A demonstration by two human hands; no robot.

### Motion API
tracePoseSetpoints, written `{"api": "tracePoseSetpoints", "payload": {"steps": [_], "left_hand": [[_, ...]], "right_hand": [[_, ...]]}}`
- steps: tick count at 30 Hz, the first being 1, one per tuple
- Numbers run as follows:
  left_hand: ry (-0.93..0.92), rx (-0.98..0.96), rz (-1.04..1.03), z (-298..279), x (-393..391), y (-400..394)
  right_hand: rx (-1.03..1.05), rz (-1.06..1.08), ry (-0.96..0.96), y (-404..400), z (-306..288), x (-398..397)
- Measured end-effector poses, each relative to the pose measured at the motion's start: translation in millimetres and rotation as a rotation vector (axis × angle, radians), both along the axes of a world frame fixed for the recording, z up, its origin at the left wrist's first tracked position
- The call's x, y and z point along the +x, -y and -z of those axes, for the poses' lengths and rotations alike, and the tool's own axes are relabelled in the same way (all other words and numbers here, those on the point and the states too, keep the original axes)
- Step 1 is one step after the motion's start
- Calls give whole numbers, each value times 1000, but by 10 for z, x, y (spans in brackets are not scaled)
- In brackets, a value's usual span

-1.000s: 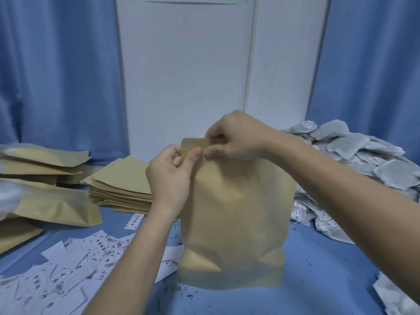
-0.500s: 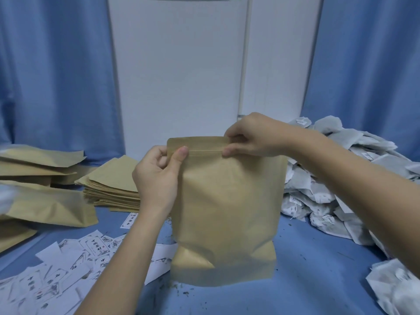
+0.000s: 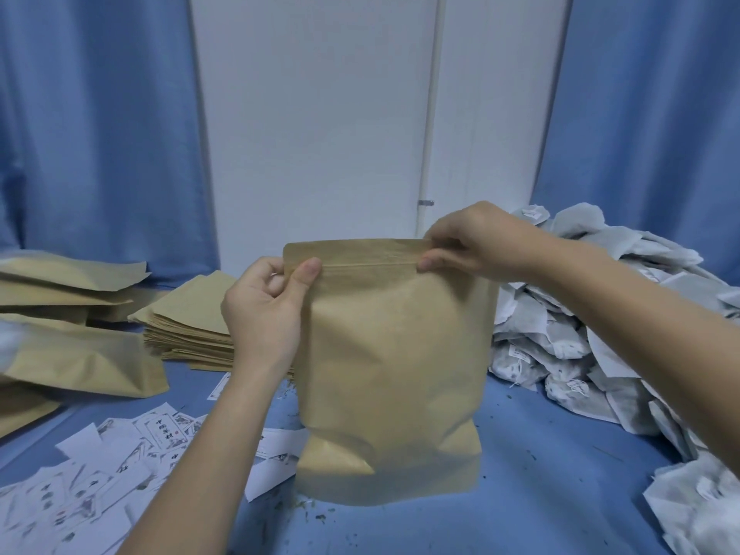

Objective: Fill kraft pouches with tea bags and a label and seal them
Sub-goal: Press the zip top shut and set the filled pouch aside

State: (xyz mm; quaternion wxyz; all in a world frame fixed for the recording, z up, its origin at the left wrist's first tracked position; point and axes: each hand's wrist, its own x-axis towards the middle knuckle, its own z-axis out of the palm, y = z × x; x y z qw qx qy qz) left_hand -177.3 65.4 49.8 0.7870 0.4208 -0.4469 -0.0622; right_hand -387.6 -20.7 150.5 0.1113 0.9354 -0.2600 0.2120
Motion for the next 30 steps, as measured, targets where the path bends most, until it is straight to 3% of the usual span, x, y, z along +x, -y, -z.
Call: {"api": "tracePoseSetpoints", "payload": {"steps": [6,12,19,22,25,30], "left_hand": [[-27,-9,4,-56,73,12],[-35,7,10,-1,-48,43],[-111,-3,163,-23,-236,46],[-130,-1,177,-14,-244,26],[-164,-29,130,20,-157,8],[-179,-48,180,-8,-119,2]], "right_hand": [[-107,155,52,82,67,-129],[-238,148,88,48,137,-59],[-544,240,338,-277,358,826],[-660,172,515,-277,398,896],[-658,87,507,-160,413,731],[-482,331,385,1,356,380]]}}
